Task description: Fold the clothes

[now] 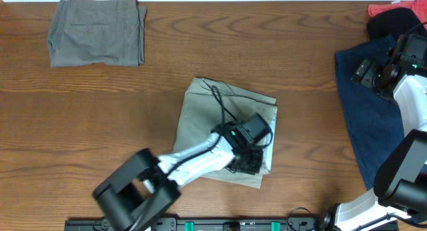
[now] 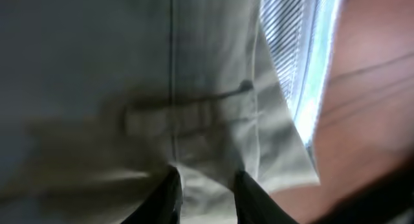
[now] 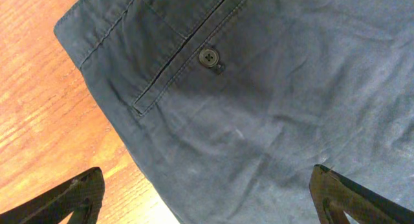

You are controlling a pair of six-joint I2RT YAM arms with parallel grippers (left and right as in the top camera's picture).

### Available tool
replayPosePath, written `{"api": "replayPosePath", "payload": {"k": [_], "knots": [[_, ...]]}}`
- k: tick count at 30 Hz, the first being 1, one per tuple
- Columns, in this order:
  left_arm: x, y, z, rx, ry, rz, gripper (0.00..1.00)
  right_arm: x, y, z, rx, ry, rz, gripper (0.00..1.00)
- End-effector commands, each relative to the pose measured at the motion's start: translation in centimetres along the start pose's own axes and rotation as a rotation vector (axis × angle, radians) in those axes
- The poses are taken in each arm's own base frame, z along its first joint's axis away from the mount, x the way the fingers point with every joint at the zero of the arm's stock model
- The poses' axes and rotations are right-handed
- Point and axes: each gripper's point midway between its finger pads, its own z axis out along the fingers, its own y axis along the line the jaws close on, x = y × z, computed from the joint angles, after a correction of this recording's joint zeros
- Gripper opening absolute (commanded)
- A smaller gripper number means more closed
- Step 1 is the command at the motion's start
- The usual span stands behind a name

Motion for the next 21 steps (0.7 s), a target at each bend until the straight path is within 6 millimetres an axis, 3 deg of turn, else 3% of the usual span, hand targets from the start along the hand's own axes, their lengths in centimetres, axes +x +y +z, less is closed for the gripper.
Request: {"api": "replayPosePath", "payload": {"k": [1, 6, 12, 14, 16, 17, 18, 21], "knots": [[0.7, 0.1, 2.2, -0.017, 0.029, -0.001, 0.29, -0.9, 0.0, -1.0, -0.001, -0.032, -0.006, 0.99], [1.3, -1.8, 2.3, 0.069, 0.070, 0.016, 0.29, -0.9, -0.1, -1.0, -0.001, -0.033, -0.005, 0.99], [0.0, -4.7, -1.5, 0.160, -0.018, 0.129, 0.29, -0.9, -0.1, -1.0, -0.001, -0.033, -0.005, 0.99], [-0.6, -5.7, -3.6, 0.194, -0.068, 0.168, 0.38, -0.9, 0.0, -1.0, -0.001, -0.032, -0.006, 0.99], [-1.3, -6.0, -5.6, 0.222, -0.116, 0.181, 0.56, -0.9, 0.0, -1.0, -0.002, -0.032, -0.007, 0.99], [-1.7, -5.9, -6.8, 0.233, -0.141, 0.183, 0.81, -0.9, 0.0, -1.0, -0.002, -0.032, -0.007, 0.99], [-2.1, -5.6, -8.0, 0.241, -0.167, 0.176, 0.98, -0.9, 0.0, -1.0, -0.002, -0.032, -0.007, 0.99], [-3.1, -3.6, -11.6, 0.242, -0.229, 0.134, 0.98, -0.9, 0.0, -1.0, -0.002, -0.032, -0.007, 0.99]]}}
